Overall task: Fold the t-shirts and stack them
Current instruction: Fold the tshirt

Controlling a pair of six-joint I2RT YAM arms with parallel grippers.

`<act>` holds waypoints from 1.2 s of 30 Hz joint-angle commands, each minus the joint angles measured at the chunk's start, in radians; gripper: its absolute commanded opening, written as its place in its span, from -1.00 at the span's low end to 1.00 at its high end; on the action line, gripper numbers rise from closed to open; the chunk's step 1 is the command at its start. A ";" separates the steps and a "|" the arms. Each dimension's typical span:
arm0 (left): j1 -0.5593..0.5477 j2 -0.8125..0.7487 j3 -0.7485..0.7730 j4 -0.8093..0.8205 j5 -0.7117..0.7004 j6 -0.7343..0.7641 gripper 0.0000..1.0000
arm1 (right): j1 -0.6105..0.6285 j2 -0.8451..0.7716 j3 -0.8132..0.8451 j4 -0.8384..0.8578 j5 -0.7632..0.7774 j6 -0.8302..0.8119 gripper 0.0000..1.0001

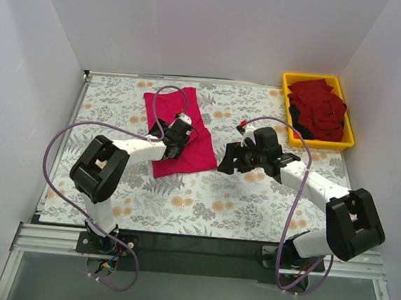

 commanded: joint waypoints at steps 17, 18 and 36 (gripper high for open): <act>0.101 0.118 0.212 0.170 -0.127 0.240 0.74 | 0.002 -0.017 -0.014 0.010 -0.014 -0.006 0.36; 0.104 0.127 0.224 0.177 -0.127 0.245 0.74 | 0.002 -0.014 -0.011 0.010 -0.013 -0.005 0.36; 0.131 -0.095 0.318 -0.437 0.113 -0.557 0.72 | 0.028 0.280 0.256 0.125 -0.167 0.090 -0.13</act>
